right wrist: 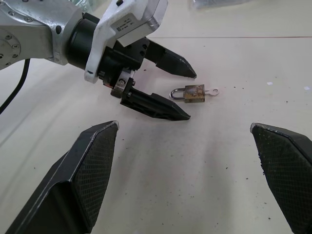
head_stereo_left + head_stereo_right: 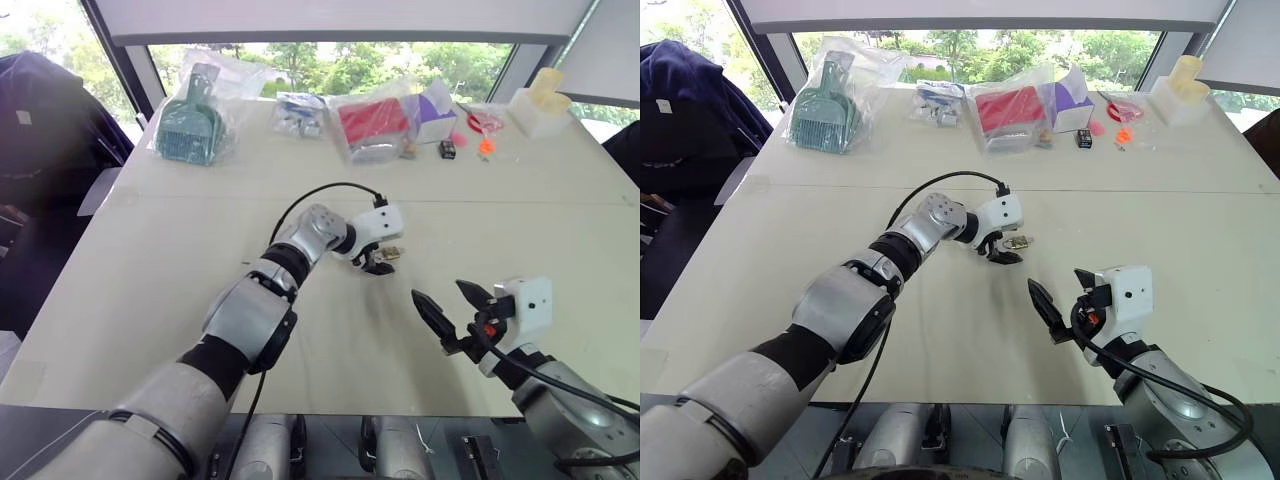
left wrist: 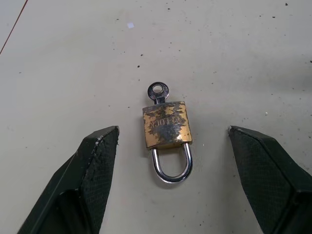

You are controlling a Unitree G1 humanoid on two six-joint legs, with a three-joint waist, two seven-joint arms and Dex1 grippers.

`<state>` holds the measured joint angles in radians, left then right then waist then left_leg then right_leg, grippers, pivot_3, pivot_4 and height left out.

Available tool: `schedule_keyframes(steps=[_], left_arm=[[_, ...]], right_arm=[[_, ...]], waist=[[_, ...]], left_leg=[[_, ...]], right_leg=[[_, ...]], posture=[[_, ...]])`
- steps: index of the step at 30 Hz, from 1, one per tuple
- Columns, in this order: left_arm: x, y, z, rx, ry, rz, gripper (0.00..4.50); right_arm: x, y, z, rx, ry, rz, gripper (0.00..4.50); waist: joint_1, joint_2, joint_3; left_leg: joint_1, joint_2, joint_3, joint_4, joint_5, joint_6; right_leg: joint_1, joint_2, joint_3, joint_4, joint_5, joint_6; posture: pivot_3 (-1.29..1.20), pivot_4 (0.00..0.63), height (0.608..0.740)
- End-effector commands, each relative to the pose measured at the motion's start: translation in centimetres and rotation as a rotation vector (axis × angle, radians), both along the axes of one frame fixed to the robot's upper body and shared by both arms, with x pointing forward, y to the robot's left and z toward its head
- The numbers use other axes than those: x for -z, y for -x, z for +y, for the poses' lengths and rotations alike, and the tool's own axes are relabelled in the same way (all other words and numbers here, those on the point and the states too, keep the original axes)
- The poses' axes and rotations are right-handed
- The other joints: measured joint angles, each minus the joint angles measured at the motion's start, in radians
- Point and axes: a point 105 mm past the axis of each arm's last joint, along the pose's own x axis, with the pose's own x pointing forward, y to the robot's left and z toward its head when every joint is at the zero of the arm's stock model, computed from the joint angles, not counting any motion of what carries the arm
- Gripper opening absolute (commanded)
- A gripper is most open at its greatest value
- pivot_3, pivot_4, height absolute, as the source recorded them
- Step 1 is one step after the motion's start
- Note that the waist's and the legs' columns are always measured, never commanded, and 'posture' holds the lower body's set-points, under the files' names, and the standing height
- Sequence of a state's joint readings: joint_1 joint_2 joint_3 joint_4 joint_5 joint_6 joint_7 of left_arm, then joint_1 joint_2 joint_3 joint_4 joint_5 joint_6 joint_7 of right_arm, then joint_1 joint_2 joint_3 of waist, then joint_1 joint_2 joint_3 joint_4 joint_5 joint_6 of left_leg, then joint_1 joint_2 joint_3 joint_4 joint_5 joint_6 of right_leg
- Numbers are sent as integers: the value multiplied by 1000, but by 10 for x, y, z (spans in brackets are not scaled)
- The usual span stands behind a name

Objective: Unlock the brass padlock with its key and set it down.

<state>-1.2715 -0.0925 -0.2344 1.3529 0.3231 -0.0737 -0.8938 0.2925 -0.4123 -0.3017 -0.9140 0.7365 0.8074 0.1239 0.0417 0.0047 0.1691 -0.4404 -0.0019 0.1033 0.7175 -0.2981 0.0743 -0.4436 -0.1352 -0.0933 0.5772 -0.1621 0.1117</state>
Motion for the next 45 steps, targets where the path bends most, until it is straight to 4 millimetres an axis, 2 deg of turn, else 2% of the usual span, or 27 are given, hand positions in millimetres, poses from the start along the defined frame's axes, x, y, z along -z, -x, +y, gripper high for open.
schedule_keyframes(steps=[1,5,6,8,12,15,17,21,27,31,41,42,43,45], left_arm=[[28,4,14,-19,-118,45,2258],[31,4,18,-27,-123,54,857],[31,3,19,-35,-110,58,762],[24,0,19,-50,-65,56,764],[-30,-12,21,-6,180,-18,764],[-69,-6,38,143,349,-61,764],[-83,-1,50,210,395,-122,764],[-95,14,66,262,431,-226,764],[-109,36,67,240,491,-329,764],[-106,39,67,201,500,-345,764],[-113,41,63,196,517,-371,764],[-114,41,64,196,517,-373,764],[-114,40,64,195,519,-376,764],[-115,41,63,196,521,-377,764]], right_arm=[[-8,0,-2,5,-2,-40,4500],[-7,-3,-1,-3,-17,-35,4500],[-7,-5,0,-6,-27,-31,4500],[-6,-9,0,-10,-60,-26,4500],[-19,-26,8,-29,-251,-71,4500],[-41,-42,15,-50,-460,-137,4500],[-51,-50,17,-61,-559,-156,4500],[-66,-67,22,-84,-717,-170,4500],[-74,-80,37,-147,-772,-141,4500],[-73,-81,42,-171,-789,-122,4500],[-69,-77,48,-188,-824,-100,4500],[-69,-77,49,-191,-825,-96,3950],[-68,-76,50,-194,-827,-92,3680],[-67,-75,51,-200,-829,-87,2606]], waist=[[-1,-2,-2],[-3,-5,-4],[-4,-5,-4],[-4,-5,-5],[-17,-4,-4],[-30,-3,-3],[-31,-3,-3],[-31,-2,-3],[-28,-2,-3],[-32,-1,-3],[-31,-1,-3],[-31,-1,-3],[-31,-1,-3],[-32,-1,-3]], left_leg=[[0,0,0,0,0,0],[1,1,0,0,0,0],[1,1,0,0,0,0],[1,1,0,0,0,0],[1,2,1,-1,0,0],[-4,2,1,-3,1,-2],[-5,2,2,-4,1,-2],[-5,1,2,-5,2,-4],[-4,0,1,-3,2,-3],[-2,0,1,-3,2,-3],[-1,0,1,-3,2,-3],[-1,0,1,-3,2,-3],[-1,0,1,-3,2,-3],[-1,0,1,-3,2,-3]], right_leg=[[0,0,0,0,0,0],[0,0,0,0,0,0],[1,0,0,0,0,0],[0,0,0,0,0,0],[-1,0,0,0,0,-1],[-9,1,0,3,1,0],[-12,0,0,5,2,2],[-10,0,0,4,3,3],[-7,0,0,3,2,1],[-5,1,0,3,2,2],[-4,2,0,4,3,2],[-4,2,0,4,3,2],[-4,2,0,4,3,2],[-4,2,0,4,2,2]], posture=[[0,150,735],[0,150,735],[0,150,735],[0,150,735],[0,150,735],[0,150,735],[0,150,735],[0,150,735],[0,150,735],[0,150,735],[0,150,735],[0,150,735],[0,150,735],[0,150,735]])
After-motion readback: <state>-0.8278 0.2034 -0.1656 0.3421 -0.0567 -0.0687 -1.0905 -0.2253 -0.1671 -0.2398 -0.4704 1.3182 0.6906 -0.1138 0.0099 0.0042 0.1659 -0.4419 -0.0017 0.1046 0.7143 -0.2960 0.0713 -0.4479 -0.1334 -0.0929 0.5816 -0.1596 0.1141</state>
